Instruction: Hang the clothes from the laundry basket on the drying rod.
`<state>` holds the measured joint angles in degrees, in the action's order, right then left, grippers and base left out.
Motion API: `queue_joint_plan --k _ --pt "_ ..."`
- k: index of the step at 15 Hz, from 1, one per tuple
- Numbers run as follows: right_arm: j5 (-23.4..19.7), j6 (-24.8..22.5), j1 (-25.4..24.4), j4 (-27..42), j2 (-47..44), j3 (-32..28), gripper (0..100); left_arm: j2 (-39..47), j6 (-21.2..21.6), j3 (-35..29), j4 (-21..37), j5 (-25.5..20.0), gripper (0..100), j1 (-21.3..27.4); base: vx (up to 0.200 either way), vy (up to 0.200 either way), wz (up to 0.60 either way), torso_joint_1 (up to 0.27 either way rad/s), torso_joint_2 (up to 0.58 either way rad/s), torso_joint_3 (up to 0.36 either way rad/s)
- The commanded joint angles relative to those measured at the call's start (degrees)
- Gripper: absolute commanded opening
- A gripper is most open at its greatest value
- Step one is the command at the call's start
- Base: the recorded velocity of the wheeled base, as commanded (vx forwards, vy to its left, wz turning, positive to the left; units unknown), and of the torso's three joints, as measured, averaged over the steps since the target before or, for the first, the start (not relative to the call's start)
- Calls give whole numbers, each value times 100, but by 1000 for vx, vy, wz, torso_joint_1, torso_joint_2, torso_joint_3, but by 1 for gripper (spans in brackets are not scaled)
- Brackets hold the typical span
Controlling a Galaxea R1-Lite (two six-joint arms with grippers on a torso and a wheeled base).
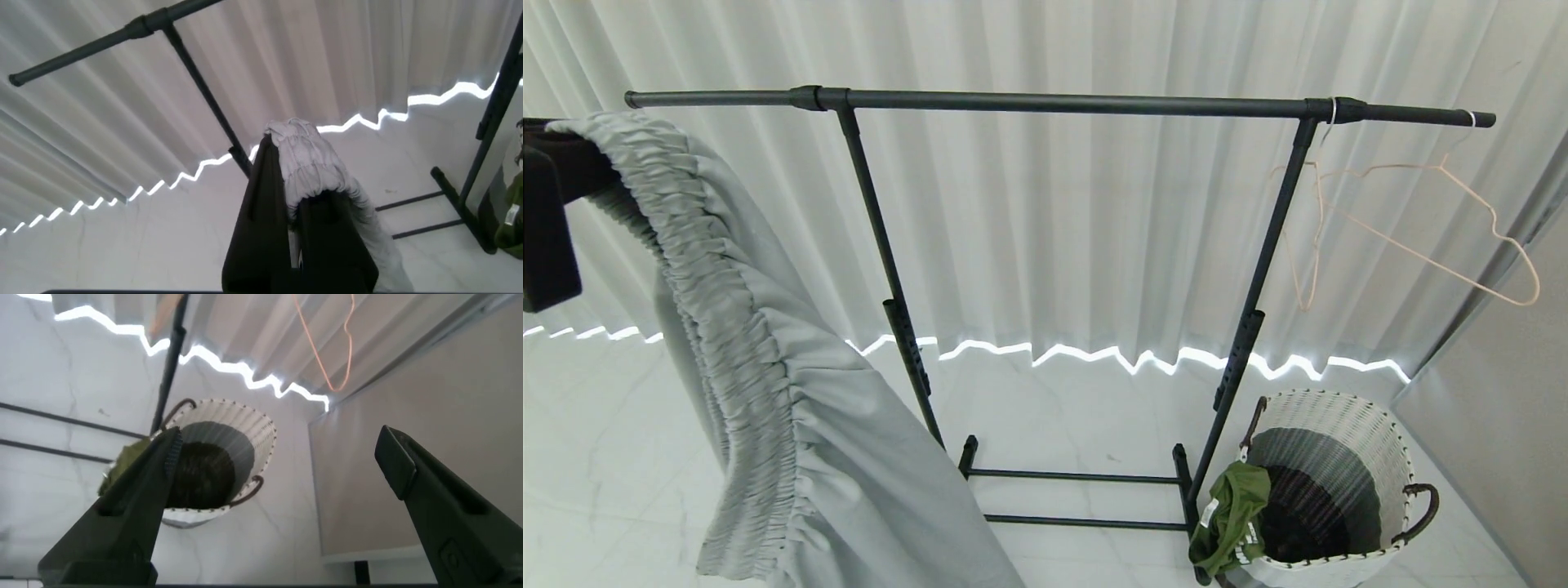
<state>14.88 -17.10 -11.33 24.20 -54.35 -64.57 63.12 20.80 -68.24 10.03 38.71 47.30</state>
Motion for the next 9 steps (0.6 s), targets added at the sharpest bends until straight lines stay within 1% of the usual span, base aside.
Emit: queue_joint_plan --k 1,9 --pt "6 5 -1 15 12 15 100 16 3 -5 7 -3 0 -1 0 -200 0 7 -2 2" --pt "-3 5 51 6 -41 24 100 16 -5 74 7 -12 0 7 0 -200 0 7 1 0"
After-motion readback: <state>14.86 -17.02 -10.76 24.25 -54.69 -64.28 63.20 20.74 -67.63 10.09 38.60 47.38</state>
